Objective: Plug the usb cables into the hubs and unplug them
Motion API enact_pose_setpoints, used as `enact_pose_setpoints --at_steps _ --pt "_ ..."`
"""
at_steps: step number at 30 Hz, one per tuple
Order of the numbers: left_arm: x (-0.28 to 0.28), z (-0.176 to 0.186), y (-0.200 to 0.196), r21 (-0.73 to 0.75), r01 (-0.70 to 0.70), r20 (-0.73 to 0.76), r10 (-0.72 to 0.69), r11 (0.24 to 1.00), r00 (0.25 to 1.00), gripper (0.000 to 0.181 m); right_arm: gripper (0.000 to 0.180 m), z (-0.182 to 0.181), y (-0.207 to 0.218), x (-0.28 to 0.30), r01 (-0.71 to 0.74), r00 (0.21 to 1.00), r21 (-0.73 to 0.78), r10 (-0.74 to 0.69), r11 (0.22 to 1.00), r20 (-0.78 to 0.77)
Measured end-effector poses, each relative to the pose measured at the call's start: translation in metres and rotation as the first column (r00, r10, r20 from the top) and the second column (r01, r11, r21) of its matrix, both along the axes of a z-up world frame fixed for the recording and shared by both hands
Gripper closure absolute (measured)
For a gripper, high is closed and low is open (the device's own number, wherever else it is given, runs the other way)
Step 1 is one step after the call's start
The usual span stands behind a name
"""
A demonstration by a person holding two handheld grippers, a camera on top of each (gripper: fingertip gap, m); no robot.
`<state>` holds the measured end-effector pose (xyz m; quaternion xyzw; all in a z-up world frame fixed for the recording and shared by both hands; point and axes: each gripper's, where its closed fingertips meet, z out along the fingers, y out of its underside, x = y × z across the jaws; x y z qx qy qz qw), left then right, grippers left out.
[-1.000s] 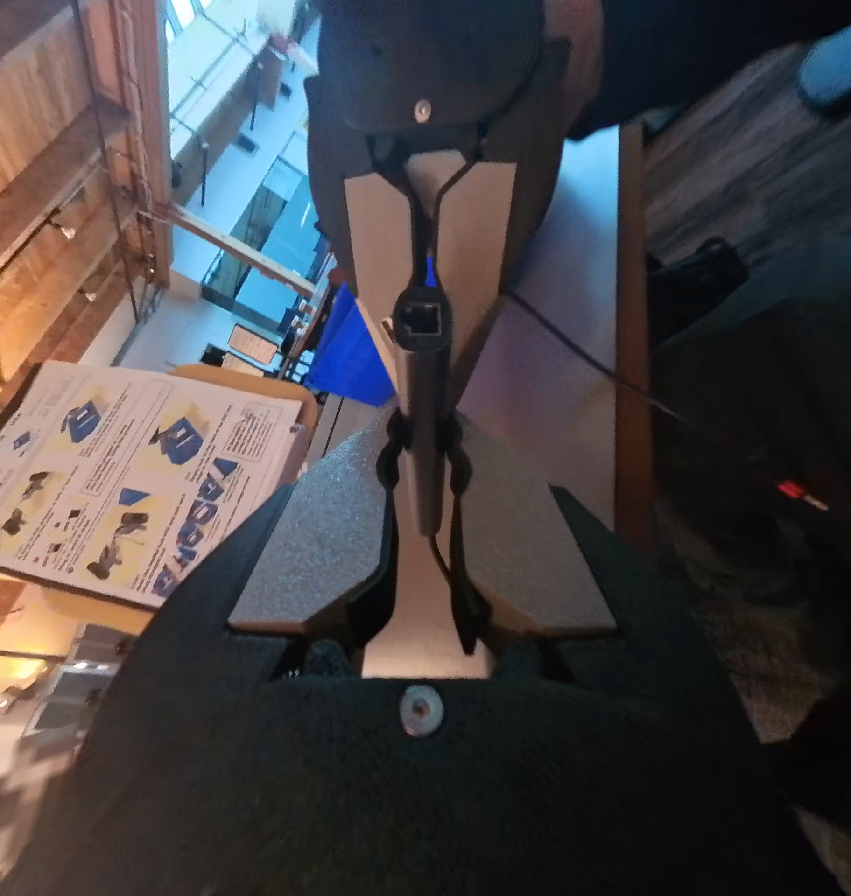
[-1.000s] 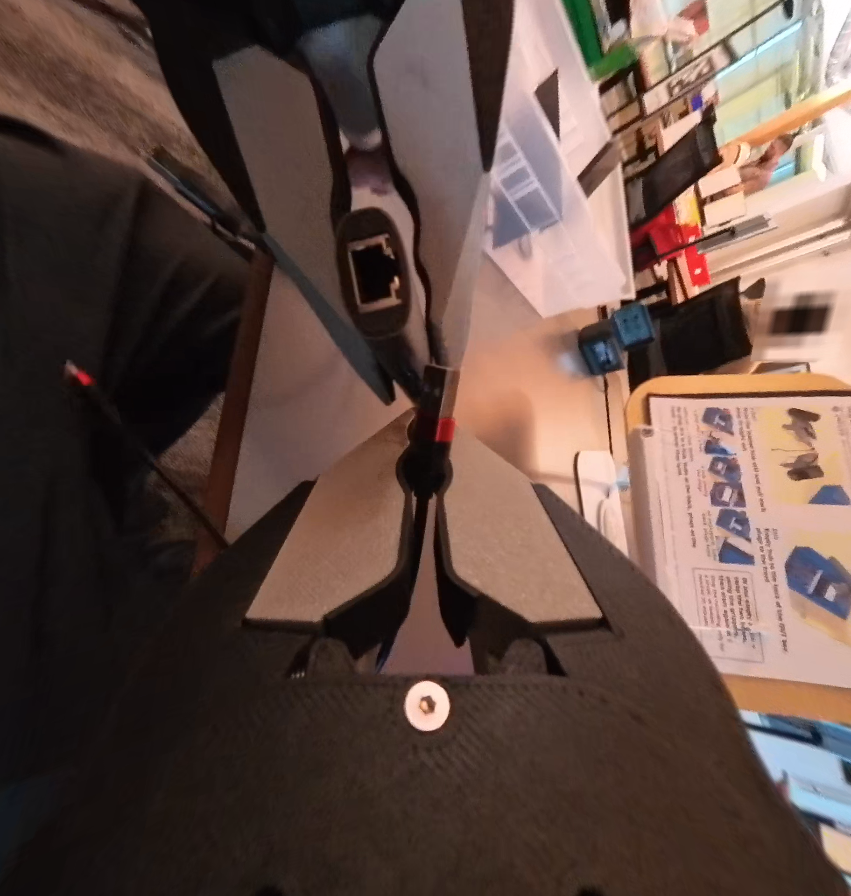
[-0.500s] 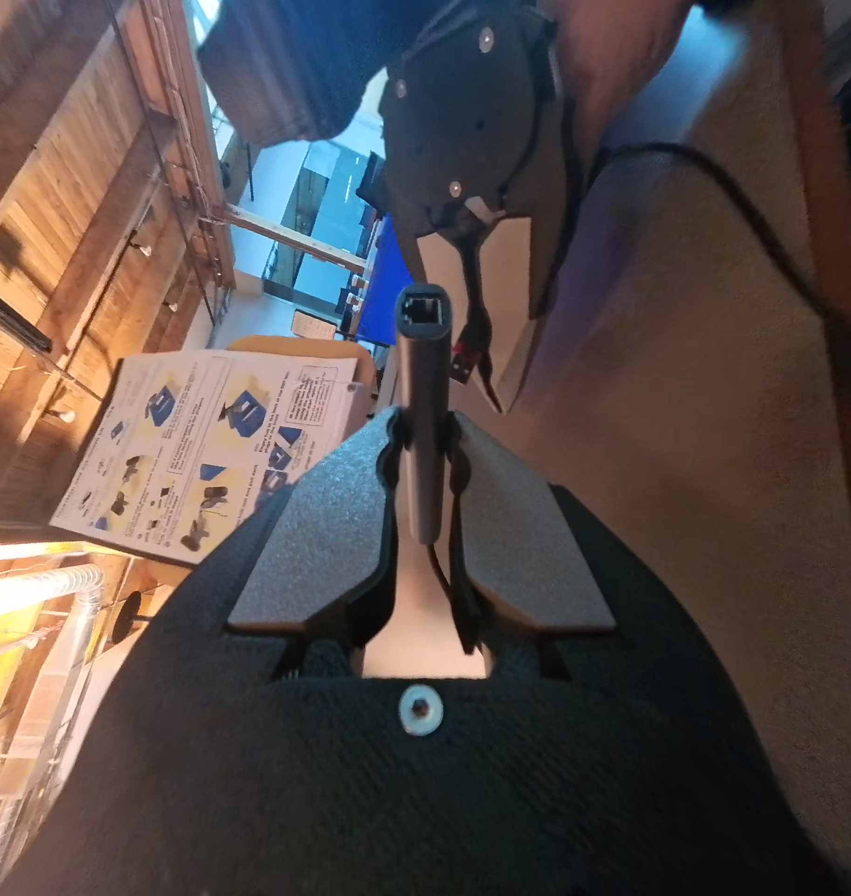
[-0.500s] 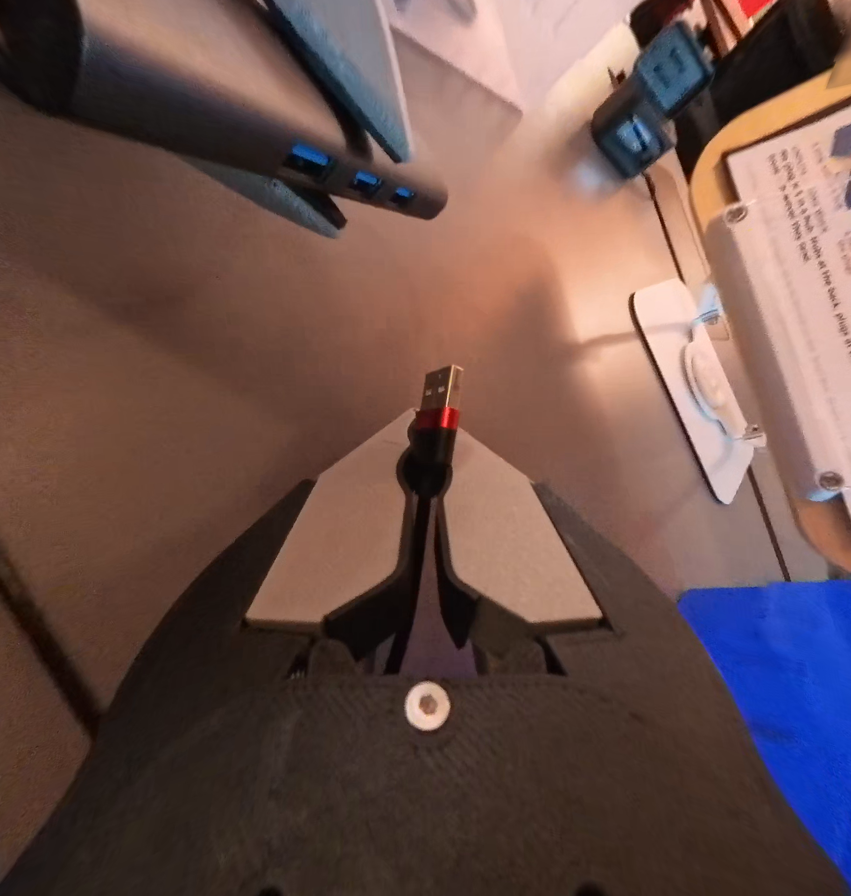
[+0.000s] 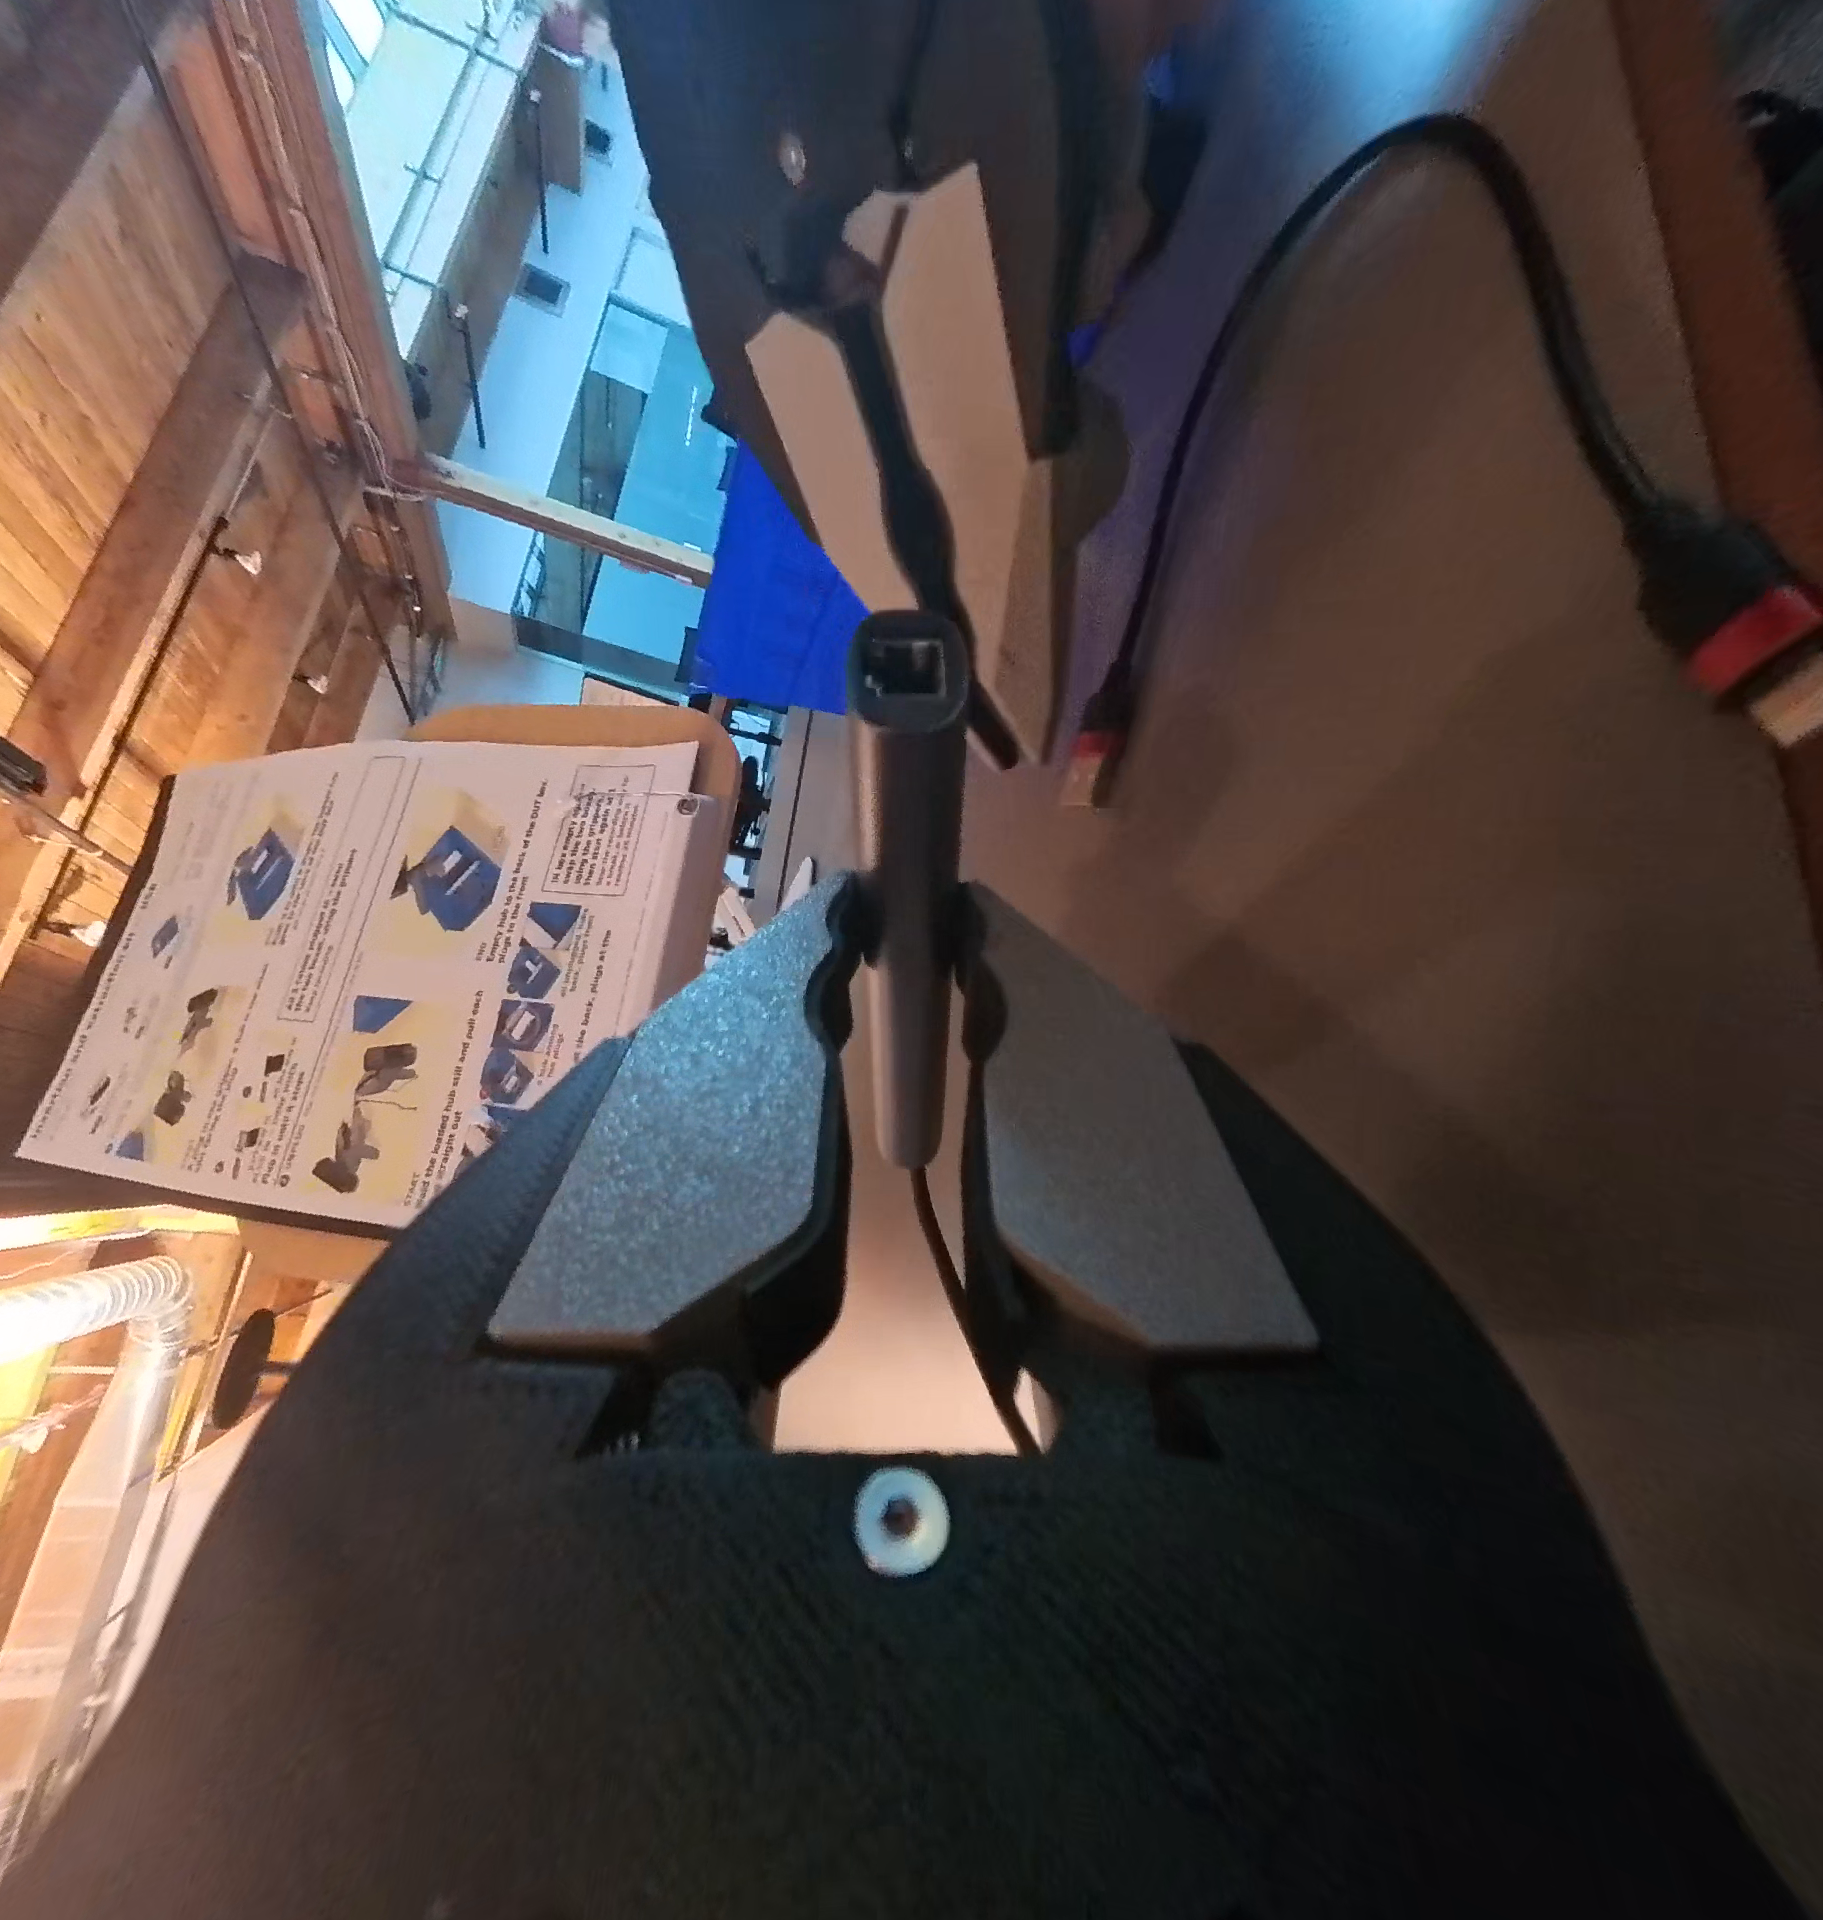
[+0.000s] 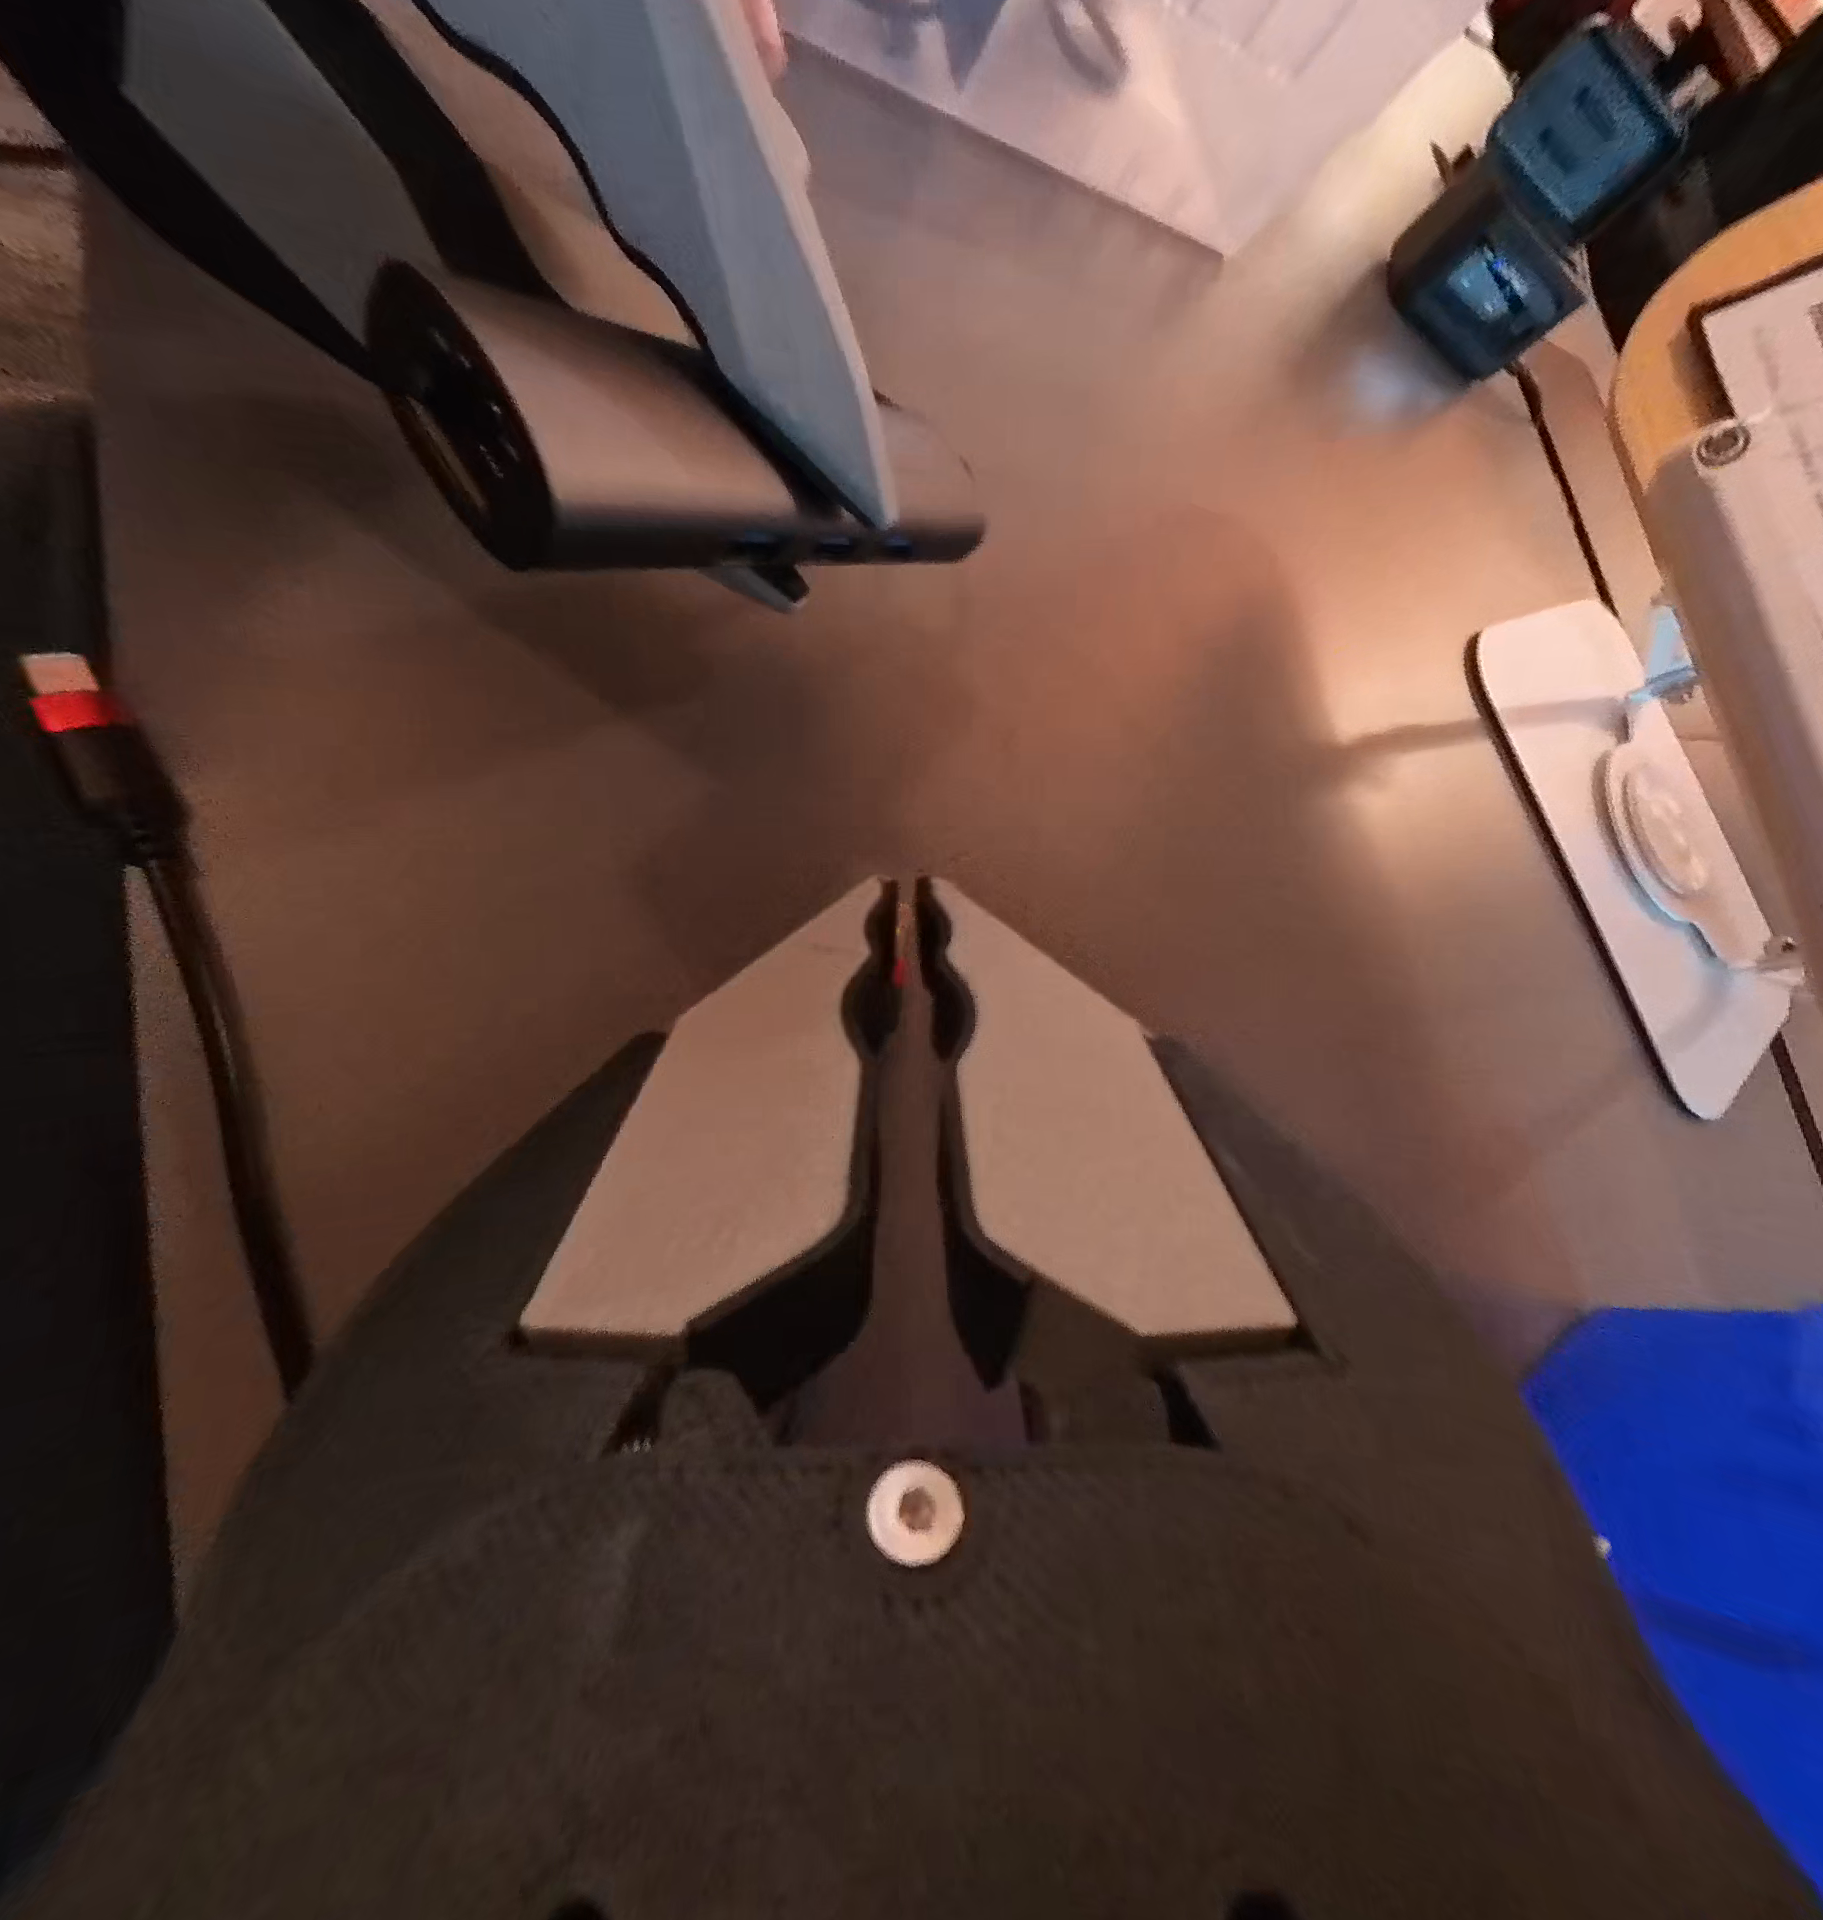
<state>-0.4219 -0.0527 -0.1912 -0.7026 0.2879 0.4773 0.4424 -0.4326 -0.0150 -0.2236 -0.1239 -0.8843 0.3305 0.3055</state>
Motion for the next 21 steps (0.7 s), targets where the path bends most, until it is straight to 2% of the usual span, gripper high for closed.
enact_pose_setpoints --at_steps 2,5,9,11,12,13,18,19,21 --pt "0.001 0.001 0.000 0.009 0.002 0.002 -0.002 1.000 1.000 0.167 0.159 0.002 0.002 0.000 0.023 1.000 0.017 -0.023 1.000 0.009" --pt "0.001 0.005 -0.001 0.035 0.007 0.026 -0.008 0.999 1.000 0.167 0.156 0.018 0.011 0.000 0.139 0.986 -0.072 -0.131 0.988 0.100" --pt "0.001 0.009 -0.003 0.063 0.014 0.056 -0.017 0.998 0.998 0.167 0.158 0.008 0.029 0.008 0.352 0.885 -0.148 -0.278 0.924 0.372" --pt "0.001 0.010 -0.003 0.068 0.017 0.062 -0.021 0.998 0.998 0.167 0.160 0.003 0.033 0.010 0.407 0.856 -0.171 -0.309 0.897 0.414" --pt "0.002 0.010 -0.003 0.069 0.021 0.065 -0.026 0.997 0.998 0.167 0.155 0.001 0.035 0.009 0.432 0.845 -0.175 -0.329 0.885 0.420" --pt "0.003 0.010 -0.003 0.069 0.026 0.067 -0.031 0.997 0.997 0.167 0.149 -0.001 0.037 0.008 0.451 0.835 -0.177 -0.344 0.875 0.430" --pt "0.005 0.010 -0.003 0.072 0.030 0.070 -0.035 0.997 0.997 0.167 0.140 -0.019 0.024 0.012 0.459 0.780 -0.186 -0.294 0.869 0.553" --pt "0.004 0.011 -0.003 0.073 0.029 0.070 -0.034 0.997 0.997 0.167 0.144 -0.019 0.021 0.011 0.459 0.781 -0.199 -0.287 0.866 0.554" --pt "0.004 0.011 -0.004 0.077 0.028 0.072 -0.033 0.997 0.997 0.167 0.167 -0.021 0.018 0.008 0.447 0.795 -0.212 -0.277 0.869 0.540"
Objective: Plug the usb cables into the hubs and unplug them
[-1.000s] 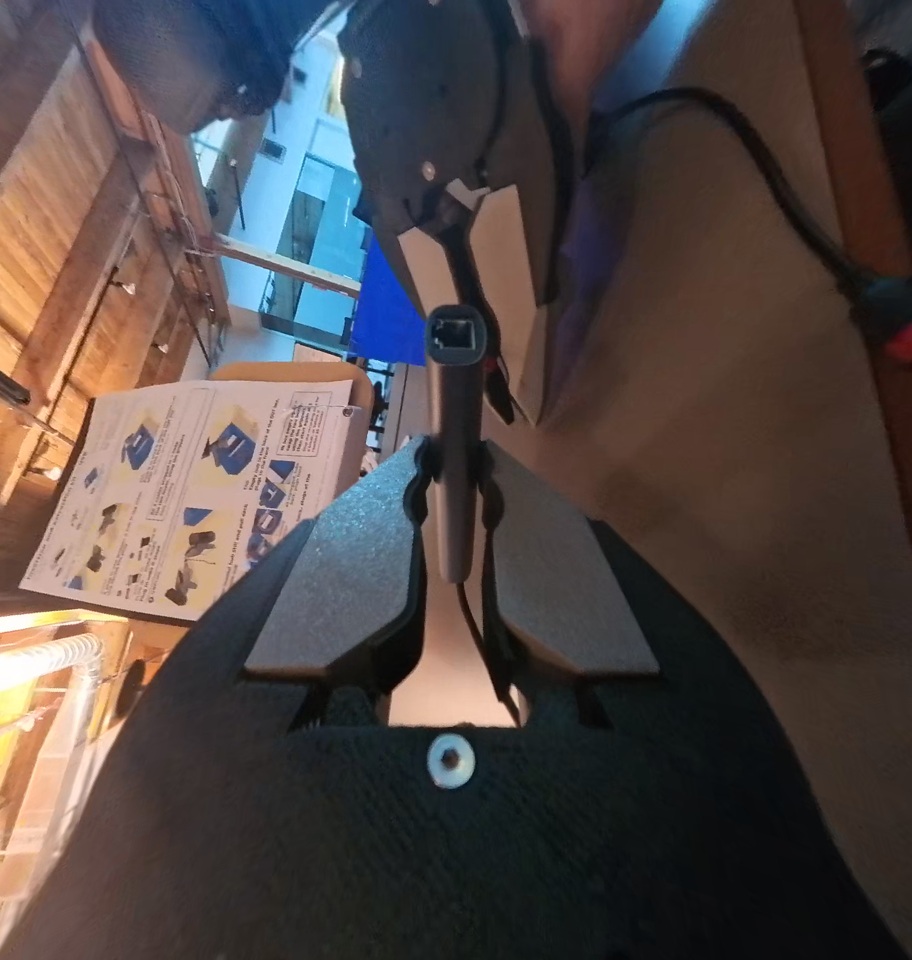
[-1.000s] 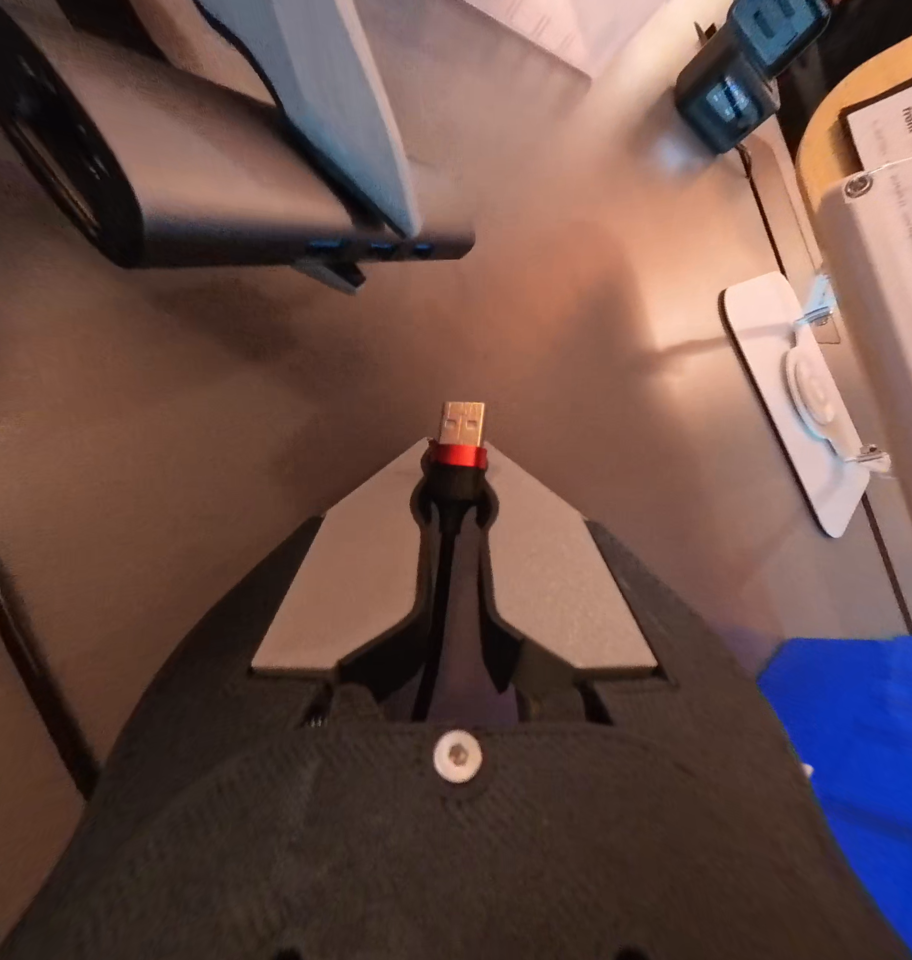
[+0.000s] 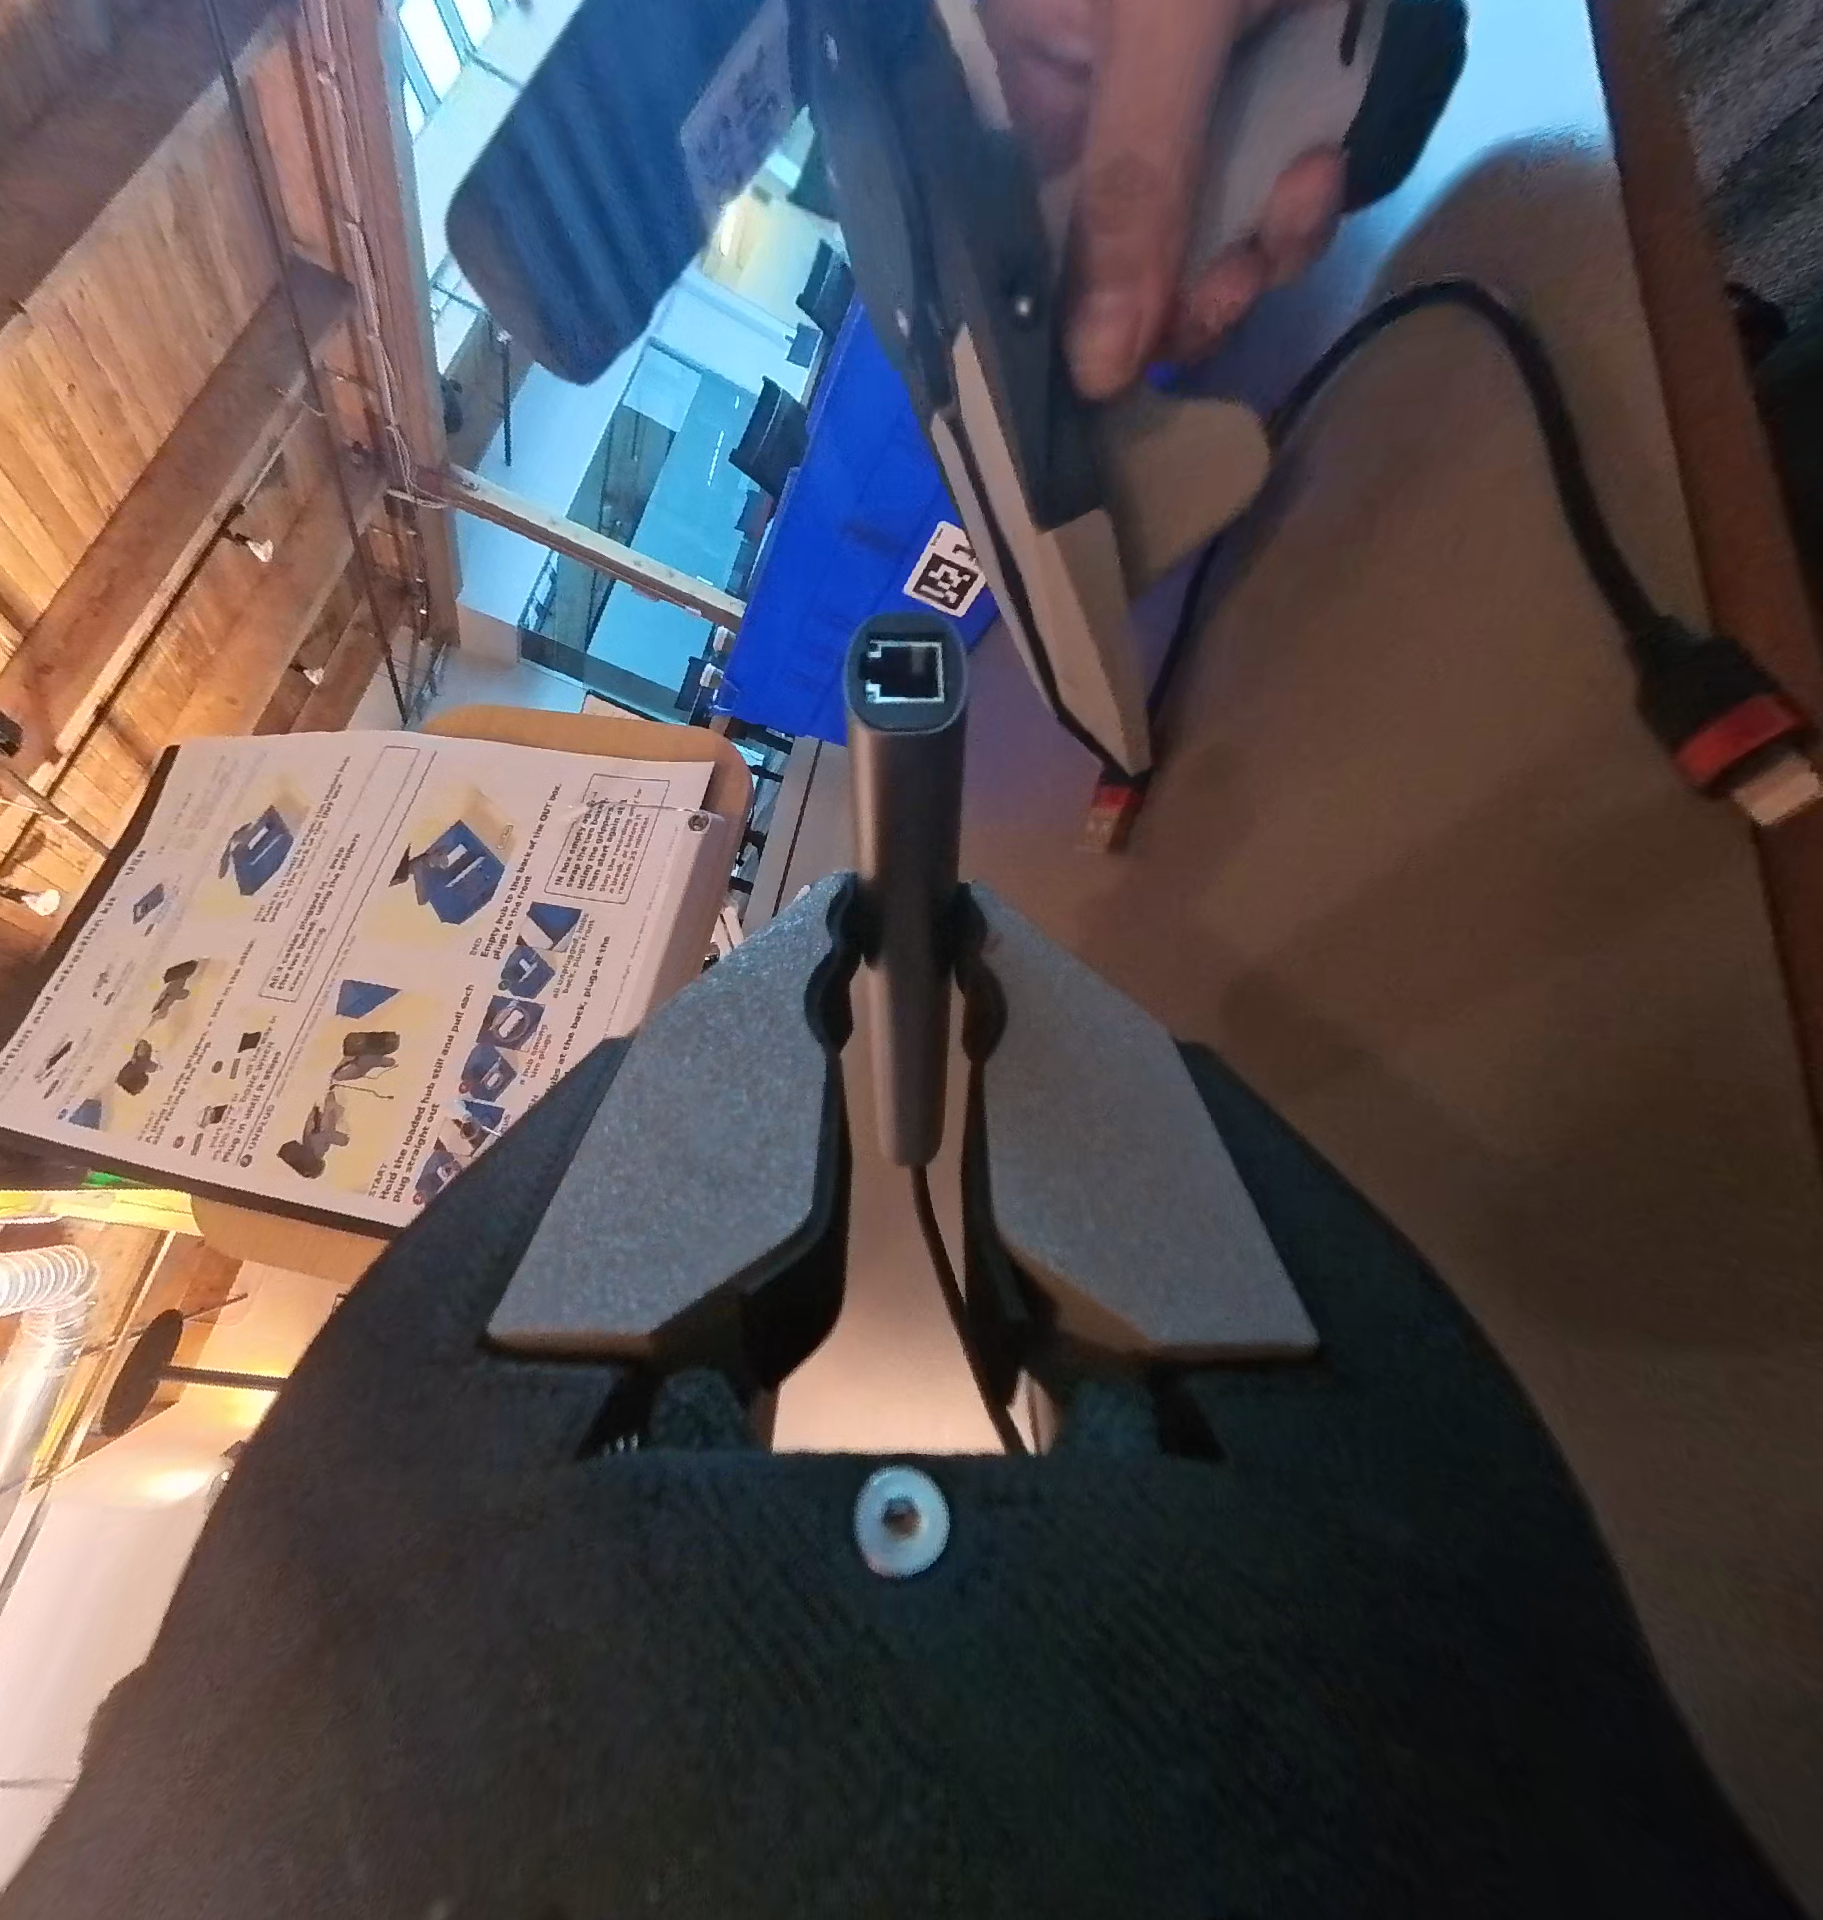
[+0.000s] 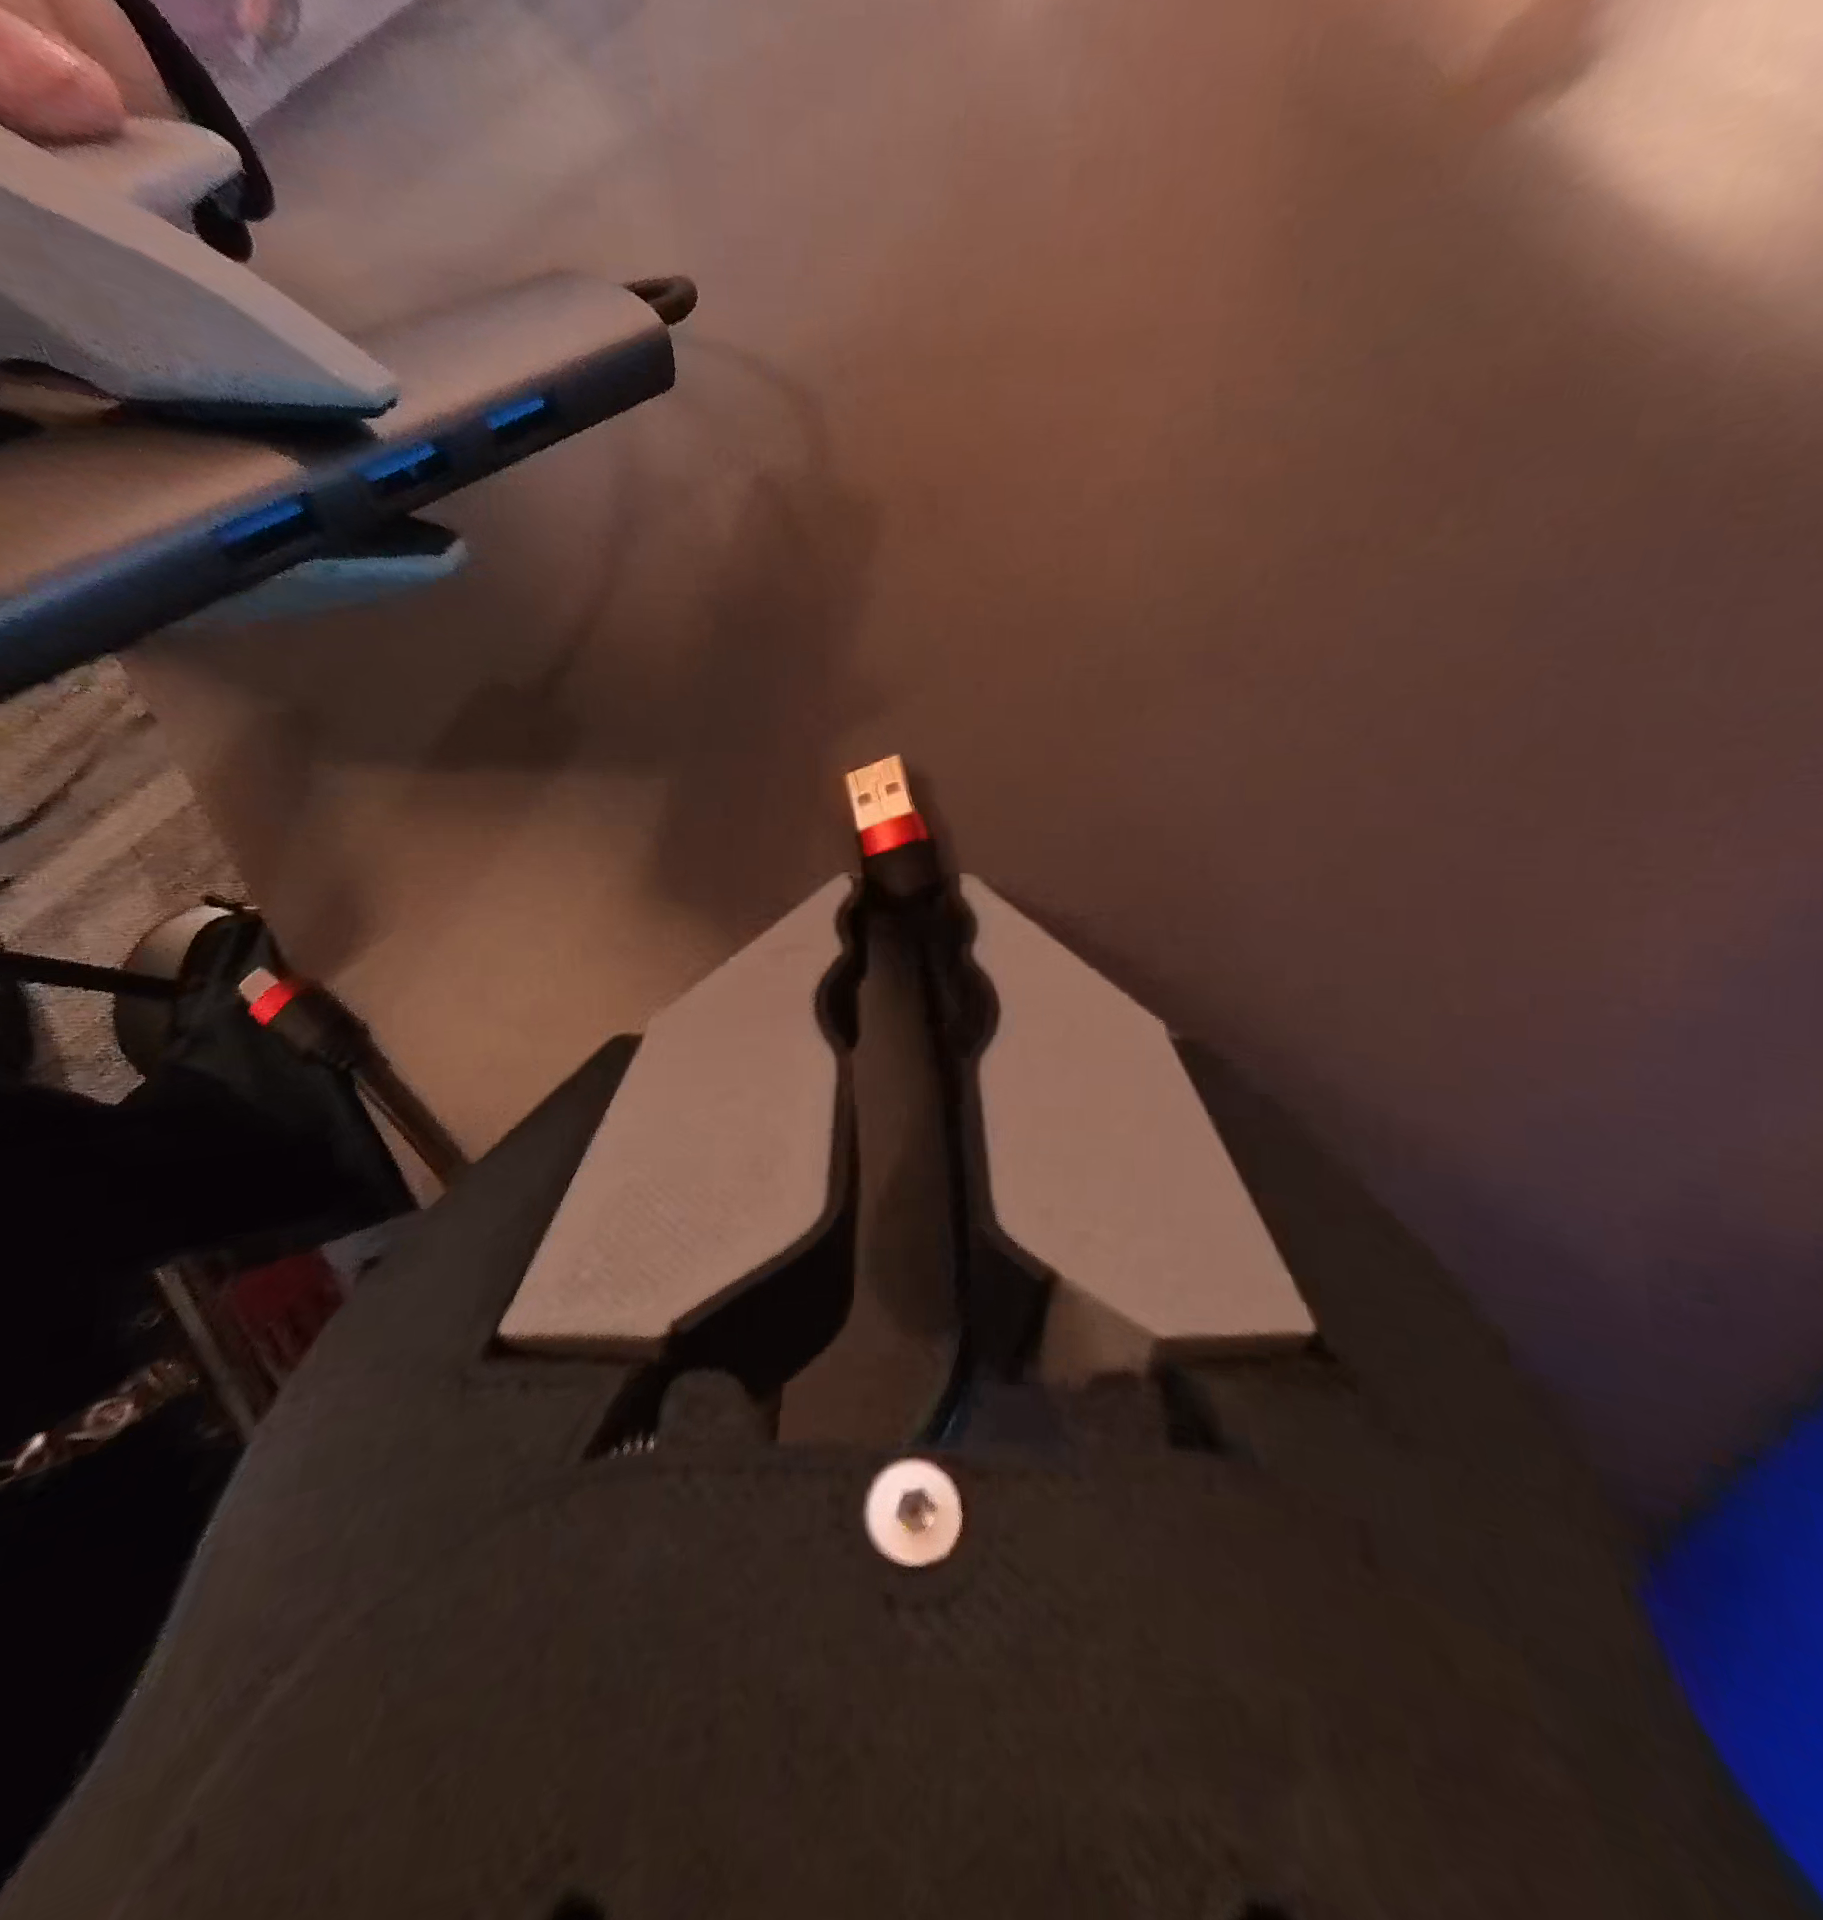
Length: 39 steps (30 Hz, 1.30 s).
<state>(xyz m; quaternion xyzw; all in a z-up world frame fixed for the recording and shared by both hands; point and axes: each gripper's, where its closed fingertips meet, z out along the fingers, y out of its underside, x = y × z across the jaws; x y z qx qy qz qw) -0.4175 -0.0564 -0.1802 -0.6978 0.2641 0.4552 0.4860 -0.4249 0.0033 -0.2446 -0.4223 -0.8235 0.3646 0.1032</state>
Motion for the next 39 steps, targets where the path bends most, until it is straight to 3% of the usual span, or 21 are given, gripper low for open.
enact_pose_setpoints --at_steps 5,8,10,12,14,20,25,29,33,35,39 --pt "0.001 0.001 -0.001 0.004 0.003 0.003 -0.003 1.000 1.000 0.167 0.169 0.003 -0.007 -0.003 -0.061 0.998 -0.078 0.059 0.995 -0.029" --pt "0.000 0.004 -0.002 0.024 0.007 0.036 -0.008 1.000 0.999 0.167 0.169 0.026 -0.012 -0.004 -0.137 0.955 0.001 0.132 0.991 -0.265" --pt "0.000 0.007 -0.003 0.046 0.014 0.073 -0.018 0.999 0.997 0.166 0.177 0.044 -0.013 -0.001 -0.167 0.871 0.127 0.207 0.978 -0.446" --pt "0.001 0.012 -0.005 0.079 0.023 0.107 -0.031 0.997 0.994 0.167 0.178 0.070 -0.023 0.013 -0.216 0.676 0.237 0.320 0.947 -0.663" --pt "0.002 0.016 -0.006 0.106 0.036 0.142 -0.051 0.994 0.989 0.167 0.178 0.082 -0.026 0.025 -0.213 0.533 0.318 0.383 0.924 -0.755" --pt "0.008 0.011 -0.004 0.089 0.078 0.195 -0.094 0.993 0.976 0.167 0.180 0.086 -0.024 0.035 -0.187 0.438 0.346 0.393 0.920 -0.809" --pt "0.001 0.010 -0.006 0.092 0.054 0.223 -0.073 0.994 0.972 0.166 0.180 0.057 -0.020 0.015 -0.150 0.567 0.414 0.421 0.898 -0.708" --pt "-0.008 0.015 -0.009 0.122 0.011 0.254 -0.042 0.992 0.966 0.166 0.180 0.055 -0.016 -0.008 -0.145 0.767 0.294 0.296 0.945 -0.570" --pt "-0.021 0.020 -0.015 0.156 -0.049 0.292 0.001 0.986 0.956 0.167 0.180 0.043 -0.023 -0.031 -0.182 0.925 0.166 0.226 0.969 -0.304" --pt "-0.023 0.023 -0.018 0.175 -0.060 0.310 0.002 0.983 0.951 0.166 0.159 0.035 -0.030 -0.041 -0.210 0.955 0.108 0.227 0.972 -0.193" --pt "-0.024 0.024 -0.020 0.184 -0.062 0.318 0.000 0.981 0.948 0.166 0.159 0.026 -0.044 -0.039 -0.308 0.951 -0.035 0.308 0.951 0.017"
